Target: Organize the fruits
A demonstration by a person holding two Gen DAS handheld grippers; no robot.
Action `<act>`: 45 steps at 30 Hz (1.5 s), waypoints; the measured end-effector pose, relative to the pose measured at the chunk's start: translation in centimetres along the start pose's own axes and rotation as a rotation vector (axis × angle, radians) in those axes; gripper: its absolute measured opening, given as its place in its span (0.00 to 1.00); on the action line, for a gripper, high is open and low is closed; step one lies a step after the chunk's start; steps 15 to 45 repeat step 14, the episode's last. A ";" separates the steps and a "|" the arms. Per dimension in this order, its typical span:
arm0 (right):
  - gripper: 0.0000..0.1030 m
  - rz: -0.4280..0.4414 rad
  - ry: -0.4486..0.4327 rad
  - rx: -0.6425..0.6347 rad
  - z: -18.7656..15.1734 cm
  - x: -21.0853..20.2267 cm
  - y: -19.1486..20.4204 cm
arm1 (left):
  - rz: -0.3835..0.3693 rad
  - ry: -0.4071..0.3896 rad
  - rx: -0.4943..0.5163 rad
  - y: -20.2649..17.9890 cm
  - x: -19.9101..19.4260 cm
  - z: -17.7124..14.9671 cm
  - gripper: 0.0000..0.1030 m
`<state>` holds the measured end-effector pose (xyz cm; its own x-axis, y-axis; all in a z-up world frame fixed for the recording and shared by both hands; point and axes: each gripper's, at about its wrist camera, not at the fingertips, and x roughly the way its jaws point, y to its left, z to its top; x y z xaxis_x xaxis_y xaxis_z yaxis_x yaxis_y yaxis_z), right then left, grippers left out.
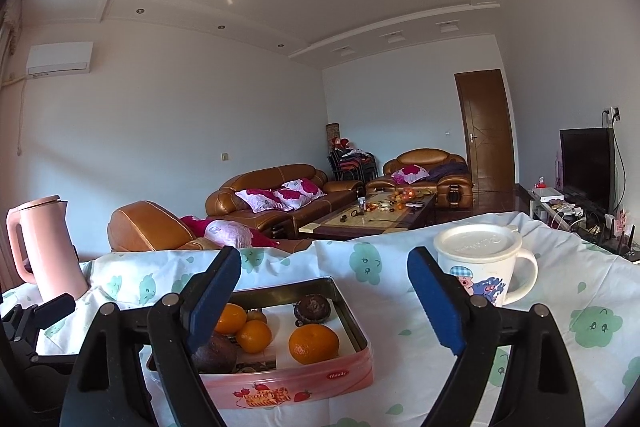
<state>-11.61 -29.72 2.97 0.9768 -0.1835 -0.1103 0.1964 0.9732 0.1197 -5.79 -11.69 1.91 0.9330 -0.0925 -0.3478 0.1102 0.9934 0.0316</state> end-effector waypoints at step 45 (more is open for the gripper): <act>0.84 0.000 0.009 -0.014 0.0 0.0 0.3 | 0.005 0.019 0.009 -0.2 0.4 0.0 1.00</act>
